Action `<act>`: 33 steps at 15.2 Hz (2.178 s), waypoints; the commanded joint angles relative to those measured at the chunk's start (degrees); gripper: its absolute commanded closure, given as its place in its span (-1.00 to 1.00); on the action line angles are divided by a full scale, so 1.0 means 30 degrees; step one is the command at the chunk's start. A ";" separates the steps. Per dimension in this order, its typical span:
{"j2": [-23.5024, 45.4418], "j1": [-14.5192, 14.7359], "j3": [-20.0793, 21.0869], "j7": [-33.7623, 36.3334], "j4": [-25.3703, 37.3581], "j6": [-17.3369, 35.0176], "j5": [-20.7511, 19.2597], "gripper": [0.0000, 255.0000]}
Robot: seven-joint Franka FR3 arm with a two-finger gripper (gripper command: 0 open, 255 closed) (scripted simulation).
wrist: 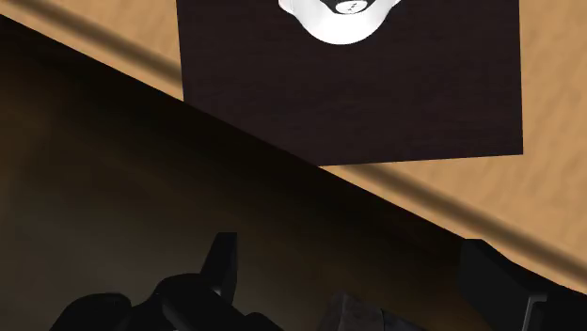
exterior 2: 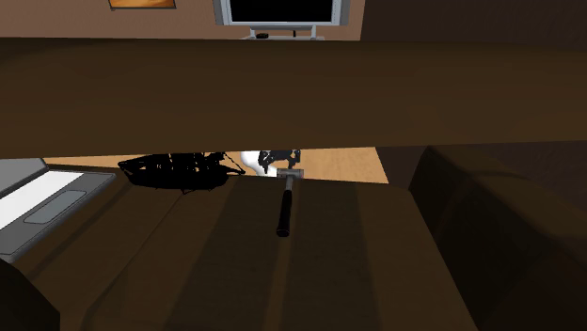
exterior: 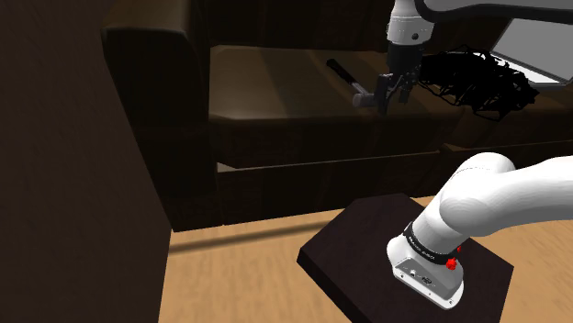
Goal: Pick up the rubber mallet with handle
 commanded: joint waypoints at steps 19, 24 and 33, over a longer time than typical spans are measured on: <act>0.5840 -0.1490 -0.0516 0.4622 0.4836 0.5445 0.1682 -1.00; 0.5755 -0.1498 -0.0528 0.4634 0.4058 0.6138 0.1669 1.00; 0.5772 -0.1497 -0.0531 0.4631 0.4117 0.6096 0.1667 1.00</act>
